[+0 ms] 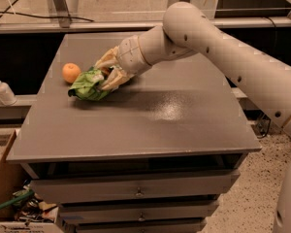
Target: Move green rice chip bag near orange
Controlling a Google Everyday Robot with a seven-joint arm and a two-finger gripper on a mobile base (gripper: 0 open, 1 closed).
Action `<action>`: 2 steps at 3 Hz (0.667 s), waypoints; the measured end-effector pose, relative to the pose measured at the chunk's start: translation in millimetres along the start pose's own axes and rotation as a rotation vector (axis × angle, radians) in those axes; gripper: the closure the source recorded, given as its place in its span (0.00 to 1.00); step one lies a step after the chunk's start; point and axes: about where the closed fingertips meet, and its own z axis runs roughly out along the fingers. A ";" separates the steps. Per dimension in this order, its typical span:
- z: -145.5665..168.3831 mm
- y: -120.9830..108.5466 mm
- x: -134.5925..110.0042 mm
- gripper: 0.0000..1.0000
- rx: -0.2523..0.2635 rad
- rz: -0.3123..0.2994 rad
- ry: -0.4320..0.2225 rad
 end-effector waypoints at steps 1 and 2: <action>1.3 2.4 2.6 0.59 -0.005 0.006 0.002; 1.2 2.3 2.5 0.36 -0.006 0.006 0.002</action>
Offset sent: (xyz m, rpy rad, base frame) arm 0.0014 -0.0057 -0.0133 -0.0318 0.0312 -0.0125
